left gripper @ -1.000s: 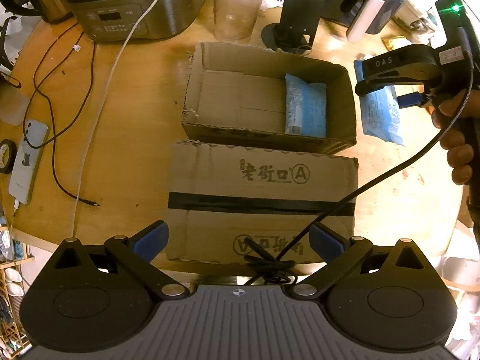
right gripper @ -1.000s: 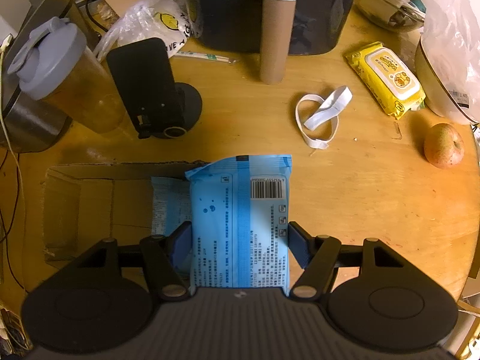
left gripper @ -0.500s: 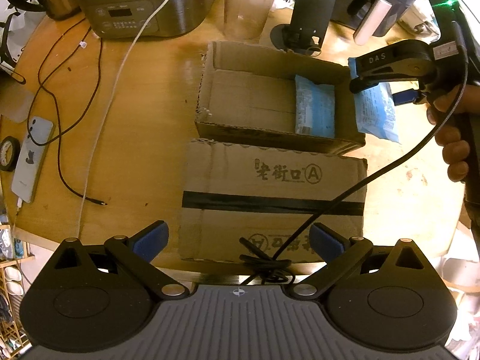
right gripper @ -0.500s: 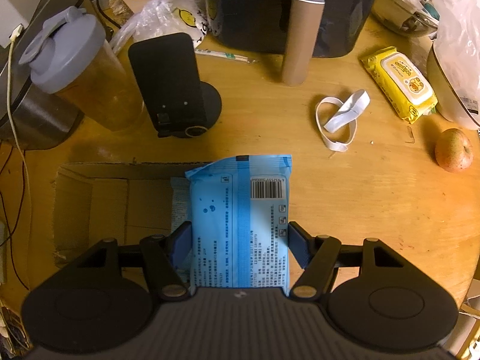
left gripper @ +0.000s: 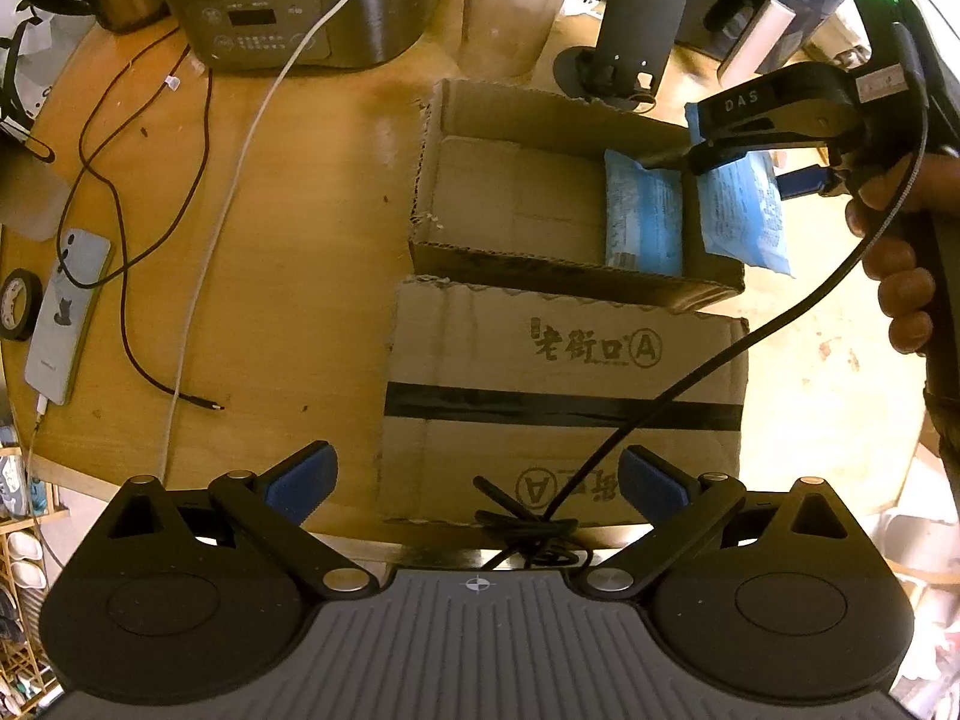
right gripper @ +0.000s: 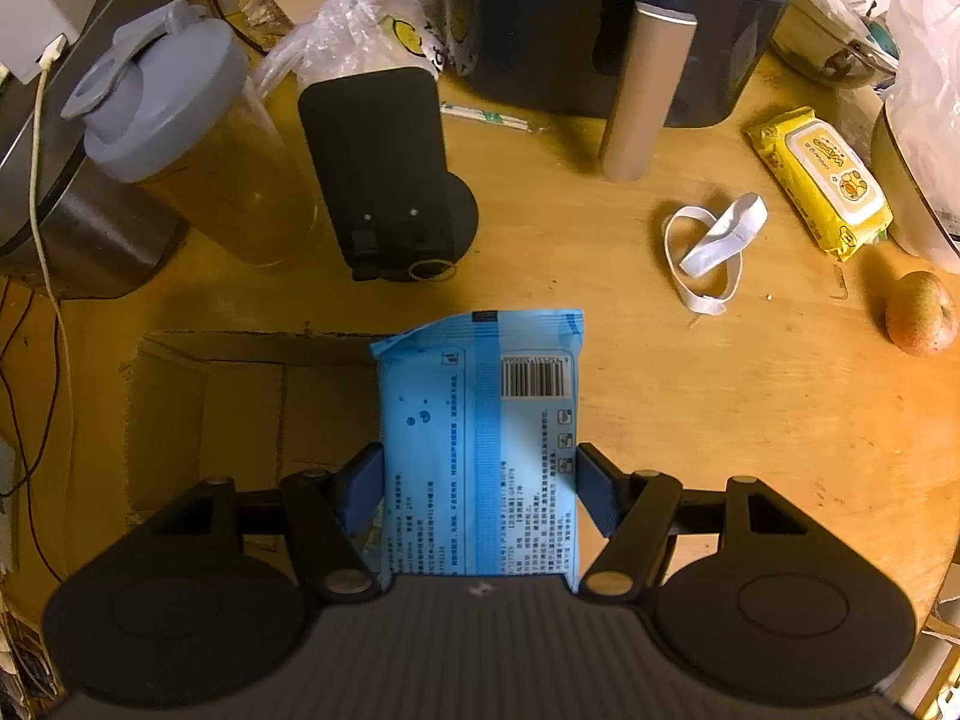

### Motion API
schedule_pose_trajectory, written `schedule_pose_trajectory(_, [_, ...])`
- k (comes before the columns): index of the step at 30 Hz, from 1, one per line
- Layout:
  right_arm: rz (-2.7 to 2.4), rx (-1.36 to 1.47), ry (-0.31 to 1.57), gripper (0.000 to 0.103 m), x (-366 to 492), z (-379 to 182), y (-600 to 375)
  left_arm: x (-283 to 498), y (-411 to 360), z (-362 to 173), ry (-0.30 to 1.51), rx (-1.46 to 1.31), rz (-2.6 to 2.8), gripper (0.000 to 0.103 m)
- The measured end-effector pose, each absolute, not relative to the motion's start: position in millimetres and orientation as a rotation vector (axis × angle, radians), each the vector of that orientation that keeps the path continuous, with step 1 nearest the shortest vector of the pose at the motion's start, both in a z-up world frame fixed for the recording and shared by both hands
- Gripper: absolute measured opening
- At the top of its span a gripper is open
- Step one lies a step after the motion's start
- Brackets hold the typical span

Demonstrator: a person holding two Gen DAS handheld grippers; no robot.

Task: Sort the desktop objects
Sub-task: 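Carry the second packet with the right gripper toward the cardboard box, then lower the second packet into the box beside the first packet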

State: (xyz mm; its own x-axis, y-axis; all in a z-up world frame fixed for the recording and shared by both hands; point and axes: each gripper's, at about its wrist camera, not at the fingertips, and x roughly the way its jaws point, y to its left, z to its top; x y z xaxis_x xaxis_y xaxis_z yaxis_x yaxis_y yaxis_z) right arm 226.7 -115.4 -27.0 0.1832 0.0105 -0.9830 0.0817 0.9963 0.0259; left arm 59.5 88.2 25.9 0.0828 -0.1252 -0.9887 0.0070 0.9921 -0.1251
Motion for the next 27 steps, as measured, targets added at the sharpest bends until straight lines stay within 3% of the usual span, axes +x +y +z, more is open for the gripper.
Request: schedule_pose_trajectory(27, [-0.031,0.082,1.386,0.066,236,-30,-81,67,105,22,1.487,-0.096,-0.099,0.103])
